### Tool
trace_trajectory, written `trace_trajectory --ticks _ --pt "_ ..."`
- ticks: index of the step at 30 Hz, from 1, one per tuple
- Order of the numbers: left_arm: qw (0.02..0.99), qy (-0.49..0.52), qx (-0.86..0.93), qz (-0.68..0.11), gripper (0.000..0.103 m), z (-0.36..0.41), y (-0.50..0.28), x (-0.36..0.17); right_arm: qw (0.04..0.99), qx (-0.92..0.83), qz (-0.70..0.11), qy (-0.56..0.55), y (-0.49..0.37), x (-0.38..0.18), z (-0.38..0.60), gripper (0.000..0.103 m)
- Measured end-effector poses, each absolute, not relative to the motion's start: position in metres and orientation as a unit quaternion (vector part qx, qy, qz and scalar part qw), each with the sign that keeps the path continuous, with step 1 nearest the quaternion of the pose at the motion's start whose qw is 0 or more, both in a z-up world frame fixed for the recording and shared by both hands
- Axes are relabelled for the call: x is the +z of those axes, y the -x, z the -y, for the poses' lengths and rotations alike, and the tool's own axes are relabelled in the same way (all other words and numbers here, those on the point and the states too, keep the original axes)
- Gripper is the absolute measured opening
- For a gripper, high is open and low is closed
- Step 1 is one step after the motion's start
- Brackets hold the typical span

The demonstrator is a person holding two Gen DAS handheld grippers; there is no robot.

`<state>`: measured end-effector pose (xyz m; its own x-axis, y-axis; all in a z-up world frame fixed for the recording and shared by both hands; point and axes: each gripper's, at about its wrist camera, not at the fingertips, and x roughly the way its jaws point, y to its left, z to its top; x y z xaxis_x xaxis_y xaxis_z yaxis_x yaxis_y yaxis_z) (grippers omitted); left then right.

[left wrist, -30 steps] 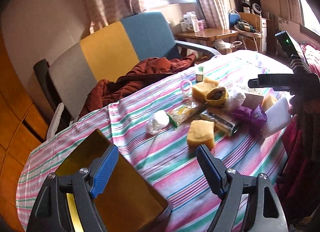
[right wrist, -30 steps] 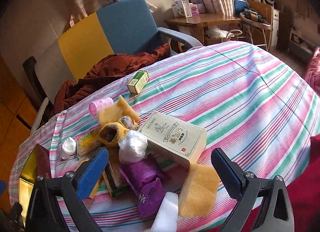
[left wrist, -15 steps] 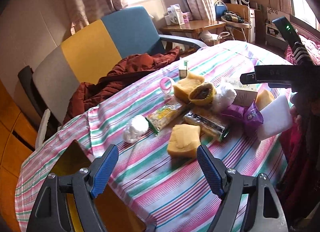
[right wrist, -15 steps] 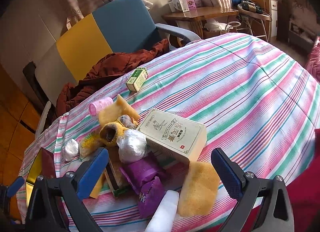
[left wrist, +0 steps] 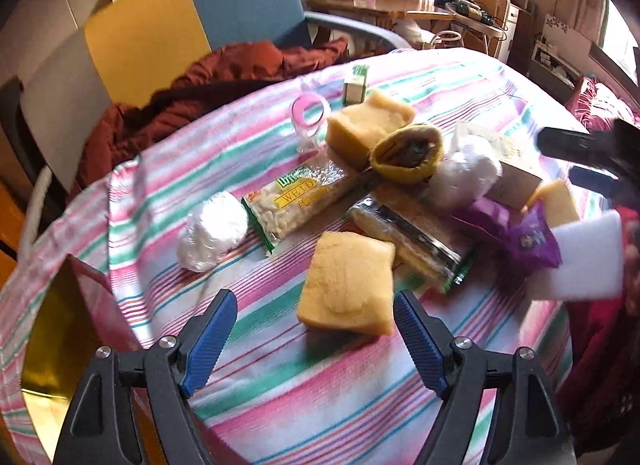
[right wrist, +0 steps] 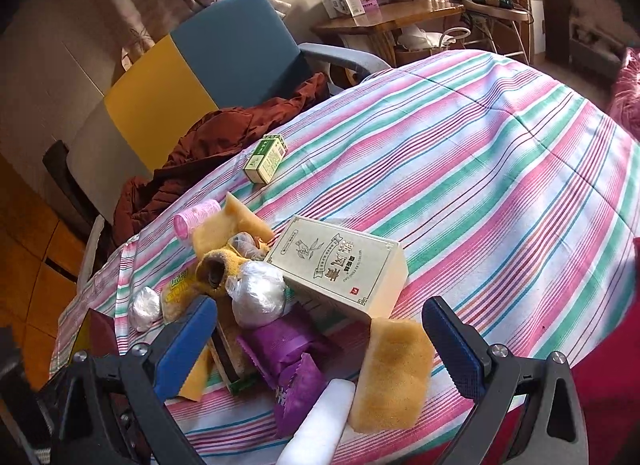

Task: Organize objects
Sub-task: 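Grasp the yellow sponge with the left tool while the right tool grasps the white block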

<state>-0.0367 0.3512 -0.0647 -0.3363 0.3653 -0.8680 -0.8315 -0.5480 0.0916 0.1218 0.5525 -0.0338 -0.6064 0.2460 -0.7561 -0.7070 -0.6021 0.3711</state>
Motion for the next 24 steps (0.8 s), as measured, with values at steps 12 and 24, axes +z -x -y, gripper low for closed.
trace_trajectory --ticks 12,24 --pt "0.418 0.474 0.721 -0.283 0.063 -0.386 0.054 -0.105 0.286 0.829 -0.34 0.34 -0.12 -0.035 -0.551 0.103" --pt "0.443 0.438 0.754 -0.209 0.057 -0.326 0.019 -0.057 0.249 0.837 -0.336 0.353 -0.126 -0.025 -0.546 0.103"
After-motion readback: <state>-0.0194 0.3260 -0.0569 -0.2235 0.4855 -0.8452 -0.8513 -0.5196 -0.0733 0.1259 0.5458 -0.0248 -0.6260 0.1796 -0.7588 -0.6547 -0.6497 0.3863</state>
